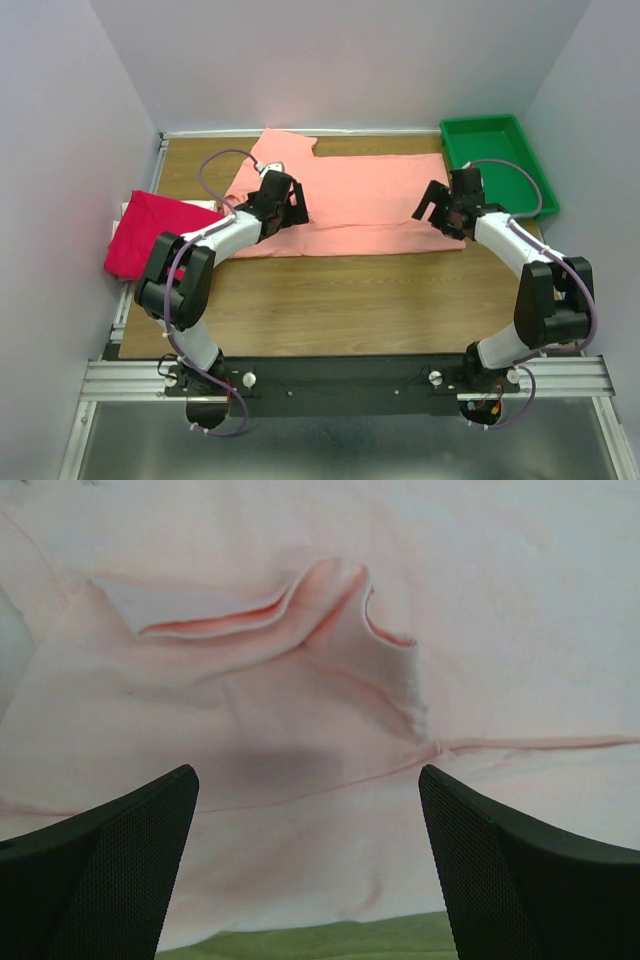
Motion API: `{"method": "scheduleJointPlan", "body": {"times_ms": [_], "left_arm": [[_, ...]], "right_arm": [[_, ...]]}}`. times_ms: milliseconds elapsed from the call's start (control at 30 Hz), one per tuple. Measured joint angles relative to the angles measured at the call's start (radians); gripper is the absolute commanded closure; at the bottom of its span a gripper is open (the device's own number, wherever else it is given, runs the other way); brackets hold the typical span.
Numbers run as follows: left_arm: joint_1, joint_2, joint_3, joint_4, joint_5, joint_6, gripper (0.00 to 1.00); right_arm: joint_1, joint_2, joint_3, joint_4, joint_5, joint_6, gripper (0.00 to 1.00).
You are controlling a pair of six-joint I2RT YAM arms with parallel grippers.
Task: Fold and stack the t-shirts
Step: Fold the tshirt
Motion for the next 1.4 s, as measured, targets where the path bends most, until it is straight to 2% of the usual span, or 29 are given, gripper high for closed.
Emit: {"method": "scheduleJointPlan", "body": {"times_ms": [100,233,567,733,800,867,1000,1100,1200,1400], "left_arm": [[0.0,0.005,-0.034,0.024,0.044,0.001,0.02],[0.0,0.076,0.017,0.049,0.072,0.012,0.02],[0.037,0.452,0.533,-0.005,0.082,0.093,0.02],[0.054,0.467,0.626,-0.046,0.067,0.122,0.02],[0.055,0.432,0.602,-0.046,0.068,0.121,0.02],[0.054,0.359,0.509,-0.028,0.069,0.118,0.02],[0.046,0.119,0.212,0.047,0.109,0.082,0.02],[0.037,-0.003,0.048,0.116,0.142,0.049,0.02],[0.027,-0.021,-0.036,0.163,0.163,0.018,0.02],[0.016,-0.001,-0.108,0.175,0.179,-0.011,0.02]], "right_arm": [[0.0,-0.026,-0.056,0.0,-0.061,-0.008,0.0],[0.0,-0.033,-0.077,0.0,-0.095,-0.009,0.0],[0.0,-0.035,-0.078,0.013,-0.101,-0.008,0.0],[0.0,-0.072,-0.087,0.014,-0.106,-0.009,0.0],[0.0,-0.095,-0.093,0.014,-0.113,-0.01,0.0],[0.0,-0.122,-0.097,0.015,-0.122,-0.013,0.0],[0.001,-0.121,-0.097,0.026,-0.142,-0.023,0.0],[0.006,-0.076,-0.087,0.031,-0.148,-0.035,0.0],[0.011,0.009,-0.062,0.039,-0.147,-0.044,0.0],[0.014,0.163,-0.016,0.06,-0.134,-0.061,0.0]]}}
